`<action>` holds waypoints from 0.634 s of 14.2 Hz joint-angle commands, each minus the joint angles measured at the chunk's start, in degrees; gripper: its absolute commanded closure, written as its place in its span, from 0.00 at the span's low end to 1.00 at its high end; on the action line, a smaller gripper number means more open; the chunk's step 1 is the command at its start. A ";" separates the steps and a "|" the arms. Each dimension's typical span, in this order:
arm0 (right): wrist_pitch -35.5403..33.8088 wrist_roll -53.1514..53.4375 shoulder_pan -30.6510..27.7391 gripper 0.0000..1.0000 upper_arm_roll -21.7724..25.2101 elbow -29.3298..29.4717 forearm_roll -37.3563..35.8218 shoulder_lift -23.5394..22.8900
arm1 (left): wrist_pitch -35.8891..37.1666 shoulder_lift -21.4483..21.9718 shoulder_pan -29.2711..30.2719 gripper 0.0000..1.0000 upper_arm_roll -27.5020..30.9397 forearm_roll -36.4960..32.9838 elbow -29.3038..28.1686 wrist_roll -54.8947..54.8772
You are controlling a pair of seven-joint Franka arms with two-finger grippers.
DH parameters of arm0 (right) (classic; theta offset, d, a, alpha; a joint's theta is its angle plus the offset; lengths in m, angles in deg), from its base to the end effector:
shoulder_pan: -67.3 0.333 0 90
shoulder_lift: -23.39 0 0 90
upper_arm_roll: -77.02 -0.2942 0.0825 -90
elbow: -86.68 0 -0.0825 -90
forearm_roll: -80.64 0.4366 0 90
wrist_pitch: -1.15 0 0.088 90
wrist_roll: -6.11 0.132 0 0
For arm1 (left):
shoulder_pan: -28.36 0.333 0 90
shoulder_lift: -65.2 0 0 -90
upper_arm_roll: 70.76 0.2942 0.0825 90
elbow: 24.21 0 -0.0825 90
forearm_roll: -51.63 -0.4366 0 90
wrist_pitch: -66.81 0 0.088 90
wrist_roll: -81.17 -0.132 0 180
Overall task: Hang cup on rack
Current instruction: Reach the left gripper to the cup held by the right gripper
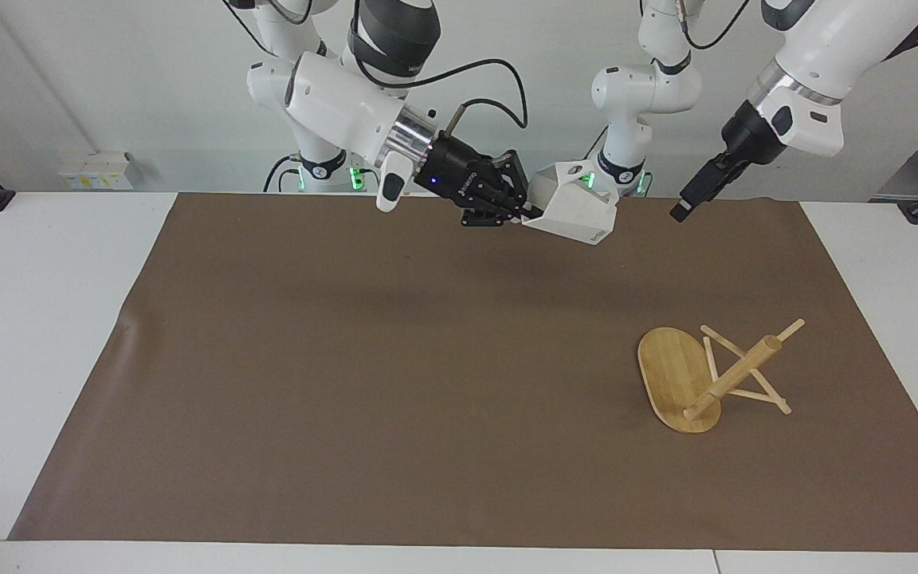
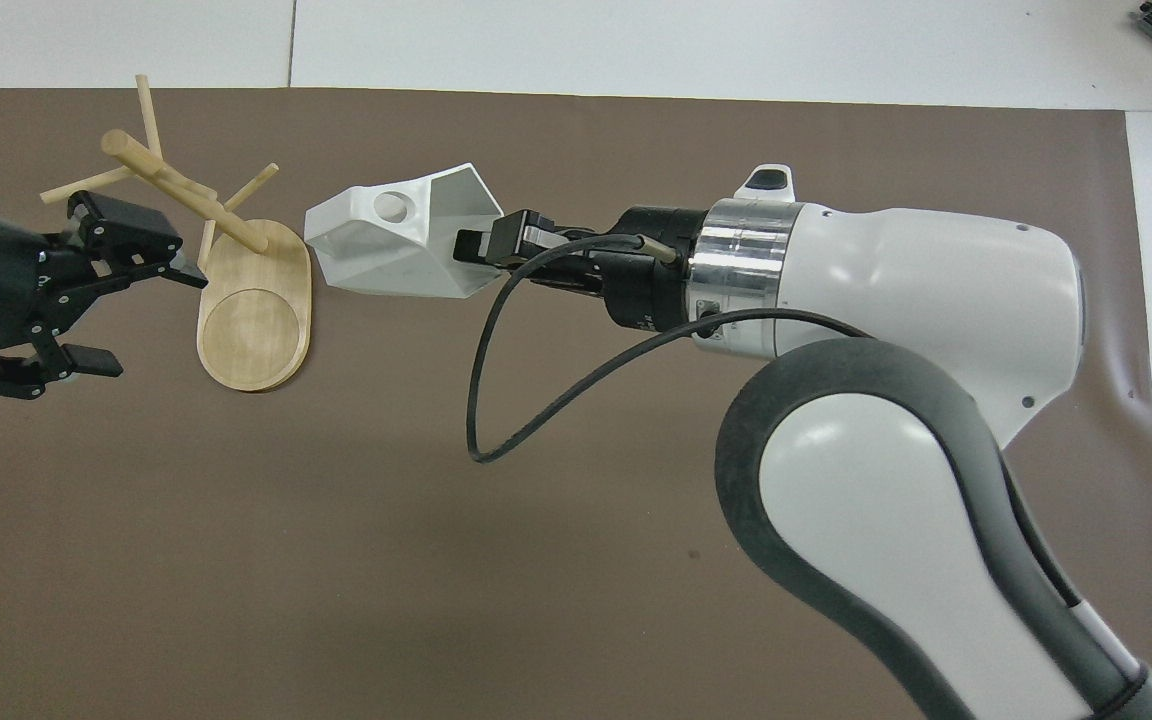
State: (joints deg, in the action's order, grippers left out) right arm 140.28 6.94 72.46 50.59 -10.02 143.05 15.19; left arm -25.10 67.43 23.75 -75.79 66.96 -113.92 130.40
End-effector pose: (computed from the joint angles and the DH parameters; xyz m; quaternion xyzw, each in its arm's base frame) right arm 0.6070 0.3750 0.5418 -0.8464 0.0587 -0.1098 0.5177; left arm 0.5870 -0.1352 0.6114 0.9323 0.3348 -0.0314 0.1335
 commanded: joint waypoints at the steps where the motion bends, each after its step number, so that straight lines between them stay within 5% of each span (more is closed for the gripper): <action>1: 1.67 0.57 -0.59 1.00 -1.34 -0.15 1.75 -0.42 | -4.42 1.90 -2.33 0.00 0.46 0.93 -3.11 5.86; 5: 2.02 0.65 -0.41 1.00 -1.87 -0.15 1.75 -0.42 | -4.17 2.42 -2.51 0.00 0.55 0.58 -3.99 3.09; 9: 2.11 0.65 -0.50 1.00 -2.05 -0.15 1.67 -0.50 | -1.71 3.48 0.56 0.00 1.08 0.58 -5.66 -18.07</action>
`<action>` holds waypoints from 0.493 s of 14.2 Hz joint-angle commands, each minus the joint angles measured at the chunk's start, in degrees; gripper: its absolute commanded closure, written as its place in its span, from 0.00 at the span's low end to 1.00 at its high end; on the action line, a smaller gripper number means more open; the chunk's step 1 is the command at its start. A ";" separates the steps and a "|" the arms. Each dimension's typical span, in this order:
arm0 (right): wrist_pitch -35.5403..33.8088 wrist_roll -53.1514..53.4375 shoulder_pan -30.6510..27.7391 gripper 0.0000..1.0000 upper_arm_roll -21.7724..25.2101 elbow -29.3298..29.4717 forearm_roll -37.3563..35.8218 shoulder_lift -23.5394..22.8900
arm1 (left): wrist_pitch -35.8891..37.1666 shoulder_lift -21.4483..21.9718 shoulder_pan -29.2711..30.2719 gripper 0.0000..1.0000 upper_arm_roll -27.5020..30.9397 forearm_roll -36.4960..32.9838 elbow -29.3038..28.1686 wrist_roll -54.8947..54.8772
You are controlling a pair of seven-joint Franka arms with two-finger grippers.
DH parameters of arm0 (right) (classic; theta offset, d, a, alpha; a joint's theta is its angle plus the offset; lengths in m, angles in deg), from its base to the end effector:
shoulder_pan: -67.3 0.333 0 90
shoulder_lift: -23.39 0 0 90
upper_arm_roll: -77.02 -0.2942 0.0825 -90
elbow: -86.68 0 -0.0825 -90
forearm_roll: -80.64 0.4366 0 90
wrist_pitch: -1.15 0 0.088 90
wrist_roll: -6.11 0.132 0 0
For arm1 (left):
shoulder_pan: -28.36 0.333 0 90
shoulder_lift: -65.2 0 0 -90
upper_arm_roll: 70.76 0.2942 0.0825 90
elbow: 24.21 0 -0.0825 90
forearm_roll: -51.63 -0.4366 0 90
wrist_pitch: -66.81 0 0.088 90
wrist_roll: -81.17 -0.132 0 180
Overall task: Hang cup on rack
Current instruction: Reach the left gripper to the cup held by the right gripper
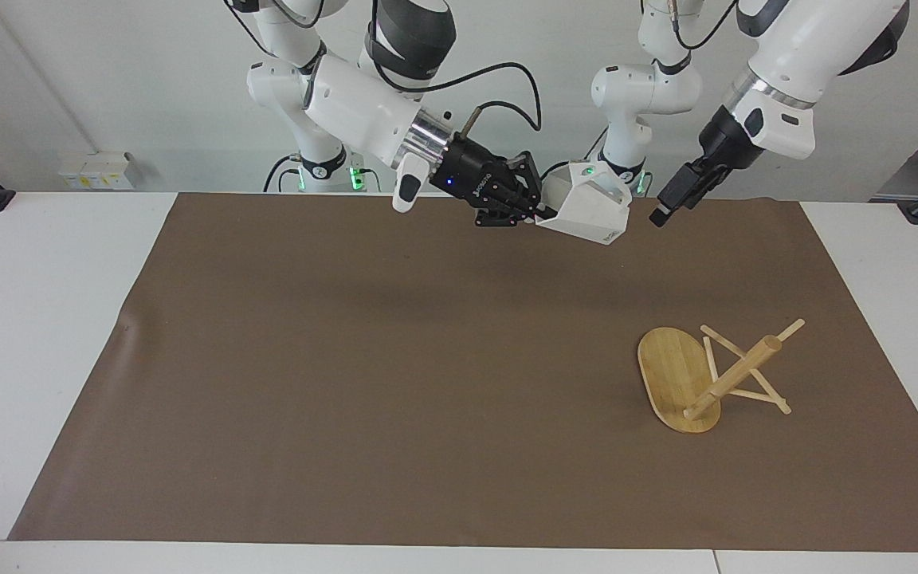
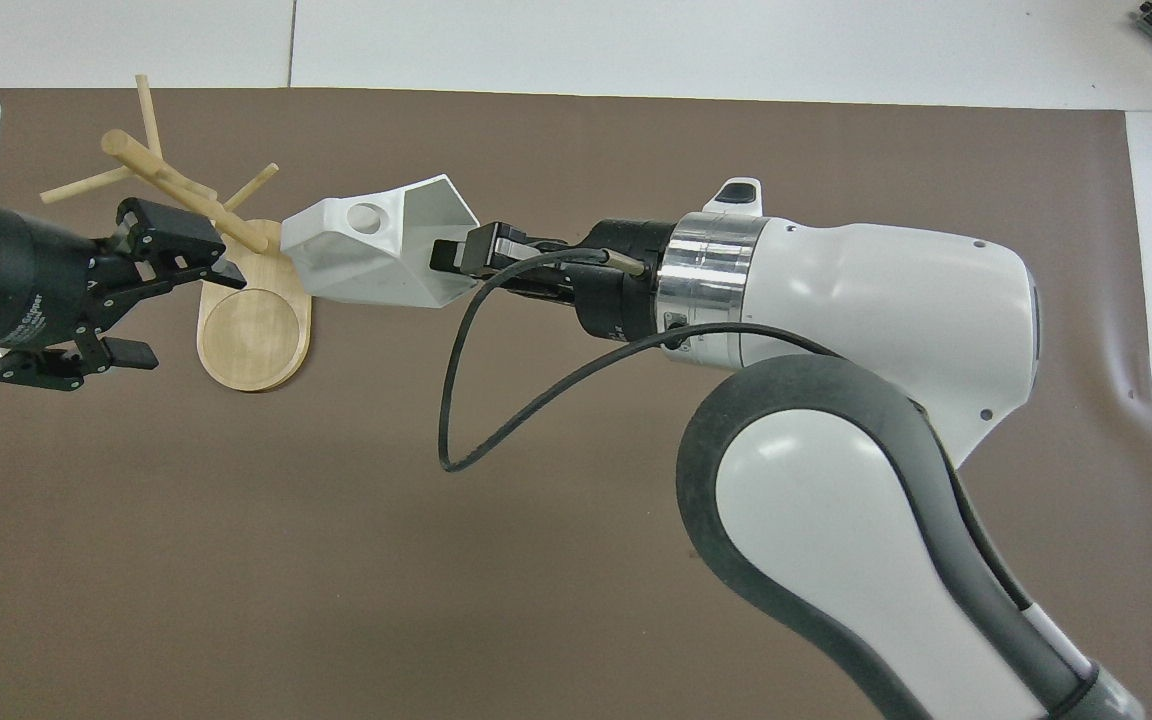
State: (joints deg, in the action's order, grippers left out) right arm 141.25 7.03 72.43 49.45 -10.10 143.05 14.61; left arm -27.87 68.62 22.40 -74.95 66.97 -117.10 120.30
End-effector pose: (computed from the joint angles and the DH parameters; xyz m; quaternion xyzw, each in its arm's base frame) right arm 0.6036 0.3844 0.5364 -0.8463 0.0587 -0.1067 0.5187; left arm 0.5849 -0.1392 0.5989 0.9576 0.2524 -0.0138 0.1380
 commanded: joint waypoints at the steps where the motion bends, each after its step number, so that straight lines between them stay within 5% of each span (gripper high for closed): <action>1: 1.14 0.57 -0.47 1.00 -0.91 -0.07 1.66 0.07 | 1.68 2.30 2.09 0.00 0.32 0.56 -2.30 -14.55; 7: 1.23 0.48 -0.56 1.00 -0.91 -0.07 1.58 0.07 | 0.64 1.95 2.63 0.00 0.24 0.74 -1.60 -52.51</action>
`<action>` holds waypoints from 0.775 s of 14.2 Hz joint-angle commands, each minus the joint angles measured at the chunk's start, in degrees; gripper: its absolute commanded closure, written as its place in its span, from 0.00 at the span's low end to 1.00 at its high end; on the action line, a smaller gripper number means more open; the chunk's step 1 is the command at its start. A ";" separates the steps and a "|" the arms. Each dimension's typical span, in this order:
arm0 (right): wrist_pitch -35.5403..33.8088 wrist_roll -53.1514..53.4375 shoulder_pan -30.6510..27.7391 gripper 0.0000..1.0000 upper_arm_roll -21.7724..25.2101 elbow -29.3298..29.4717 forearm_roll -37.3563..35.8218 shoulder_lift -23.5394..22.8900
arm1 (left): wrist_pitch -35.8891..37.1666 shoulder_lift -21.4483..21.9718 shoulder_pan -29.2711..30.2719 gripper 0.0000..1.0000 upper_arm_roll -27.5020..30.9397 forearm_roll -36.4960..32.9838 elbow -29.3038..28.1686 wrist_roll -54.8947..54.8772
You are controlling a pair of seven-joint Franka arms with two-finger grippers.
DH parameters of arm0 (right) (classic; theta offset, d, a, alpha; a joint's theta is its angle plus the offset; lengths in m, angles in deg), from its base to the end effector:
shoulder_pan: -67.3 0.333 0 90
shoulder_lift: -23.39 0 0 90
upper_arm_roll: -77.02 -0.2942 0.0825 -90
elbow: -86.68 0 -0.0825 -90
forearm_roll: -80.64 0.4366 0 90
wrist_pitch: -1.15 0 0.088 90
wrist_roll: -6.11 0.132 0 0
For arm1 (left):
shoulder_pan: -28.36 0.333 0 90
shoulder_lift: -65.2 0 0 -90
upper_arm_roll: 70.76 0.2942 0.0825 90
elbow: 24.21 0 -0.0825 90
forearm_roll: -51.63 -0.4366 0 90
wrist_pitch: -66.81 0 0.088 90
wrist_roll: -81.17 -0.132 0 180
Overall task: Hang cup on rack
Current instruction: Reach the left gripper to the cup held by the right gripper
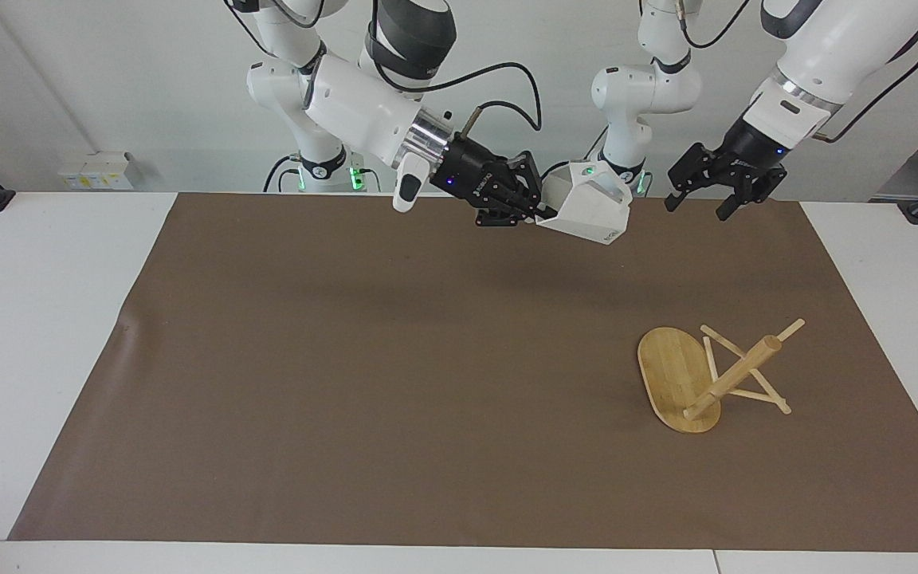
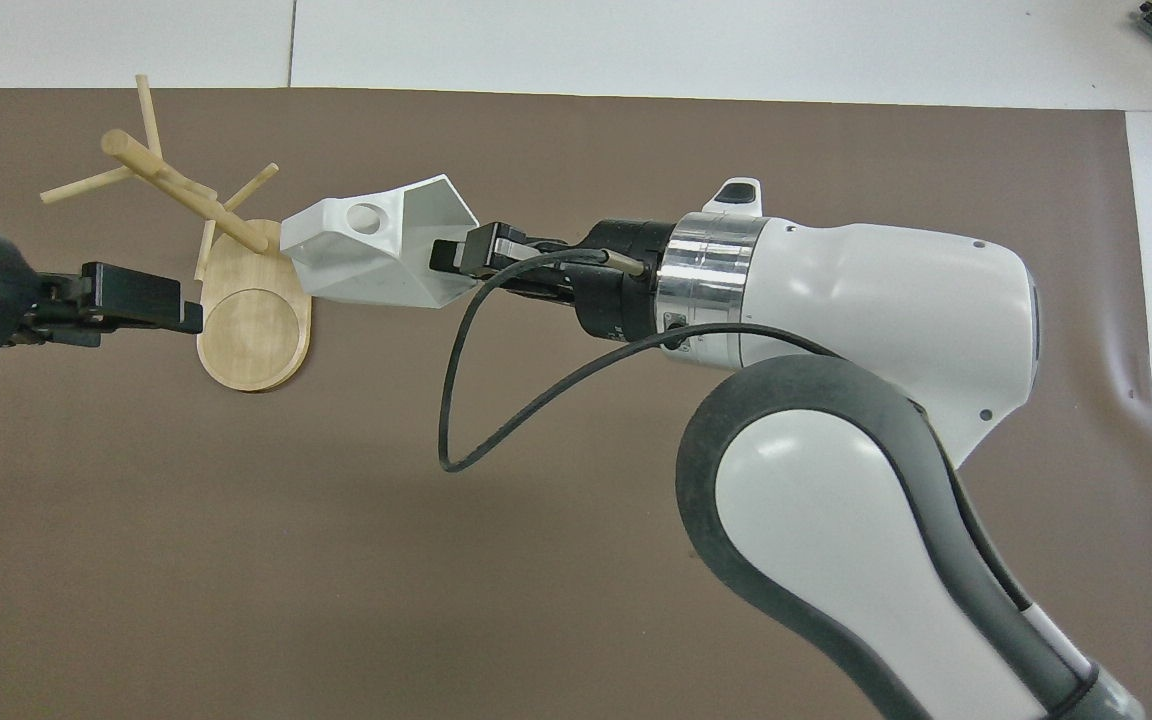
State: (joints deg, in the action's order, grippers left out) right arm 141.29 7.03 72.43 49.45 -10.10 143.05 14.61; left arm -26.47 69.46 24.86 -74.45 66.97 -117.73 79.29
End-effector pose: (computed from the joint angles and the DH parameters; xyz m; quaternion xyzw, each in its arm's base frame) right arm 0.6037 0.3843 0.5365 -0.8462 0.0588 -0.1069 0.5186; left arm 0.5839 -0.1086 0.5994 0.9879 -0.0754 0.0286 0.1325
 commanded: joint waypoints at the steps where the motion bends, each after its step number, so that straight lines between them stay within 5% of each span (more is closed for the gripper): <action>1: 1.28 0.40 -0.56 1.00 -0.91 -0.07 1.58 0.07 | -2.07 0.84 -0.18 0.00 -0.61 0.74 -0.79 -18.61; 7: 1.89 0.31 -0.47 1.00 -0.91 -0.25 1.49 0.07 | -4.72 0.92 -4.66 0.00 -1.22 3.18 -1.05 -49.94; 11: 1.98 0.05 -0.73 1.00 -0.91 -0.25 1.40 0.07 | -7.62 1.01 -4.49 0.00 -1.22 6.45 -1.58 -54.62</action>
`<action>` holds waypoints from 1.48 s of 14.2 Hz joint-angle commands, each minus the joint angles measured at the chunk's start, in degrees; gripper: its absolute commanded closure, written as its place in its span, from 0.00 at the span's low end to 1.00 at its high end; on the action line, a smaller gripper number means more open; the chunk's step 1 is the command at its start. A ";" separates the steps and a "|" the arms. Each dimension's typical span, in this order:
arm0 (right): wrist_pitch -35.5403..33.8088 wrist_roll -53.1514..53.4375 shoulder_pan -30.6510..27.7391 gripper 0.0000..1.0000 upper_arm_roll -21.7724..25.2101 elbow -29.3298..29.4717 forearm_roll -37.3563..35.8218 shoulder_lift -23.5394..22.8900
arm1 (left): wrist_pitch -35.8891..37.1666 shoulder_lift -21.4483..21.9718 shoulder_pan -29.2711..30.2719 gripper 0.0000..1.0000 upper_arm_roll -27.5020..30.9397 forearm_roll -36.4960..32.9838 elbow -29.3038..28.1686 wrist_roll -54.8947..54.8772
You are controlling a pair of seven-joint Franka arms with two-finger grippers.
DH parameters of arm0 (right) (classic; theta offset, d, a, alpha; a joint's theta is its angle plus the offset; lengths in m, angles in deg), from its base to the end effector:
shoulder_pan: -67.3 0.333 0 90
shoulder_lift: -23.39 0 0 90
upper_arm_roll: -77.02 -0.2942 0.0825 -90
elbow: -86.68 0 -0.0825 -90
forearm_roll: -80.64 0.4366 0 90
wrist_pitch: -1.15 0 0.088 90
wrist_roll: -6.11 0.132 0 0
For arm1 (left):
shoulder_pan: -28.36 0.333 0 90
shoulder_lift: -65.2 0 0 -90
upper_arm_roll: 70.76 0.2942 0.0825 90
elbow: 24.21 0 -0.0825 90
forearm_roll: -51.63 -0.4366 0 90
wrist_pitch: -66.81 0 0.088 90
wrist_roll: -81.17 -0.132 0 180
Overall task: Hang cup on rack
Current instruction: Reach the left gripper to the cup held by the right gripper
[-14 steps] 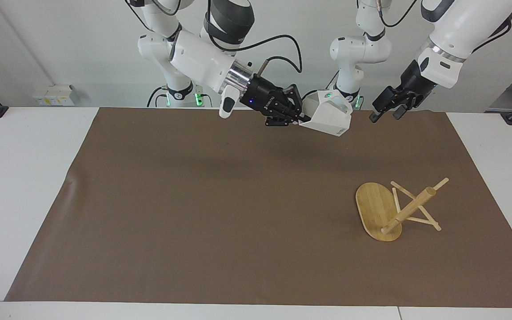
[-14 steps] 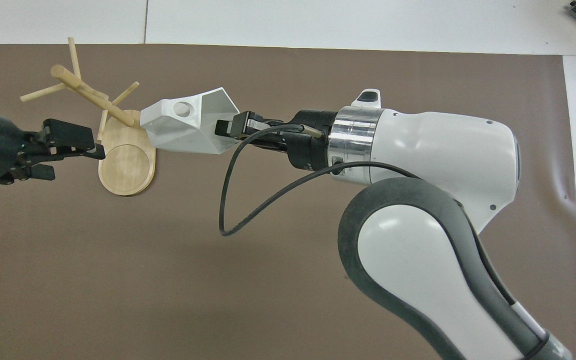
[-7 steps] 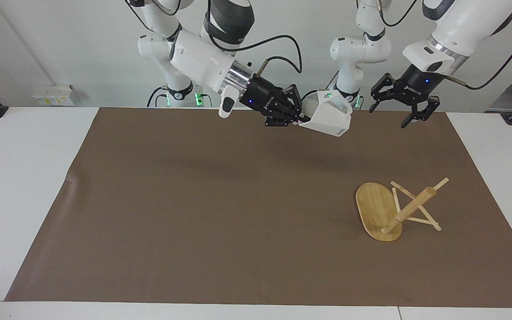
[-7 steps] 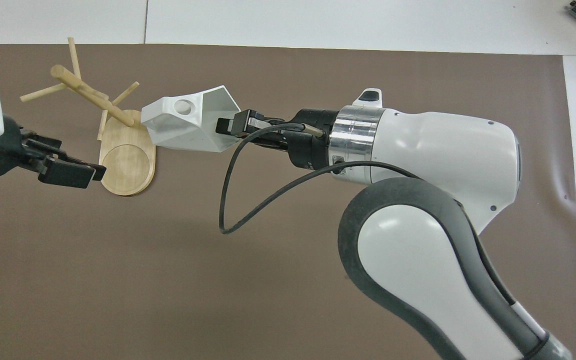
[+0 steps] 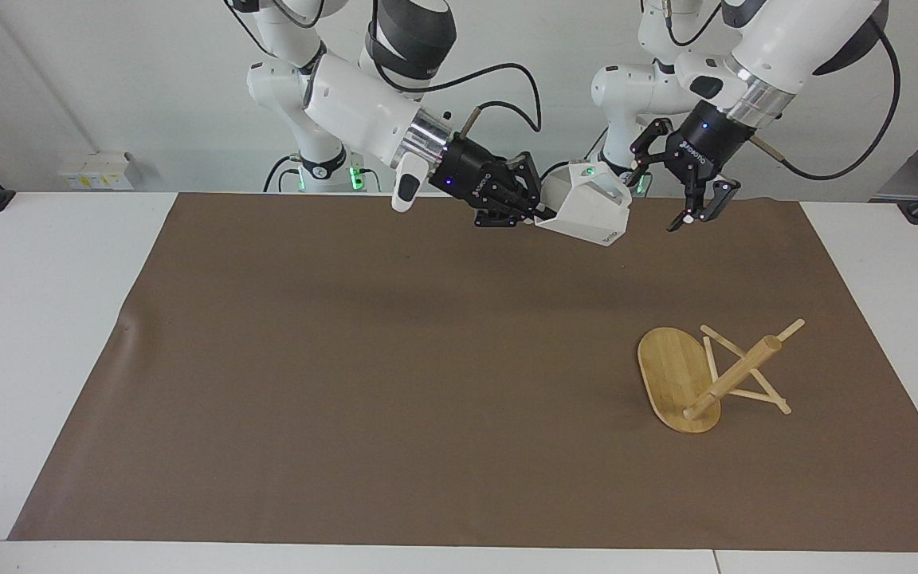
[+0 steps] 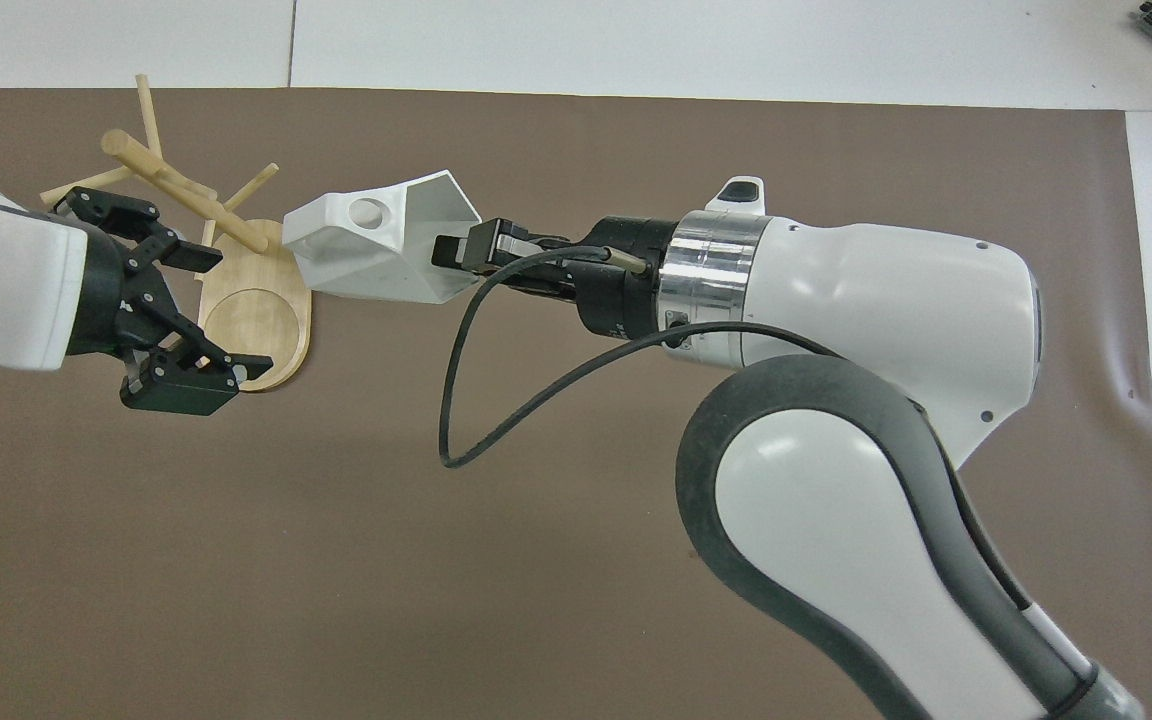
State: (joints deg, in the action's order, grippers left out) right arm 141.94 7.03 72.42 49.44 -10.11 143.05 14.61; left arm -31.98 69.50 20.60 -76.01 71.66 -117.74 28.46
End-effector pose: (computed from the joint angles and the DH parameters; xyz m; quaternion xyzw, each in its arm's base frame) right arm 0.6048 0.3831 0.5370 -0.8456 0.0618 -0.1117 0.5184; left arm 0.5794 -0.1768 0.6120 0.8314 -0.5227 0.1349 0.1322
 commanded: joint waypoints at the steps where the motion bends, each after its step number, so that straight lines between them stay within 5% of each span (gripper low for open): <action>1: 1.33 0.04 -0.81 1.00 -0.91 -0.24 1.40 0.07 | -2.99 1.15 0.29 0.00 0.42 2.90 -2.09 -6.06; 8: 1.42 -0.04 -0.98 1.00 -0.91 -0.24 1.05 0.07 | -12.11 1.24 2.05 0.00 0.68 8.62 -4.21 -16.27; 21: 1.33 -0.22 -1.07 1.00 -0.91 -1.12 0.70 0.07 | -17.05 1.51 -4.98 0.00 -0.28 13.28 -8.34 -11.98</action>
State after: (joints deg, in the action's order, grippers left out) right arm 142.06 7.03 71.88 49.58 -10.72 143.05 14.53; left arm -46.76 69.83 16.90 -76.78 82.98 -124.04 16.01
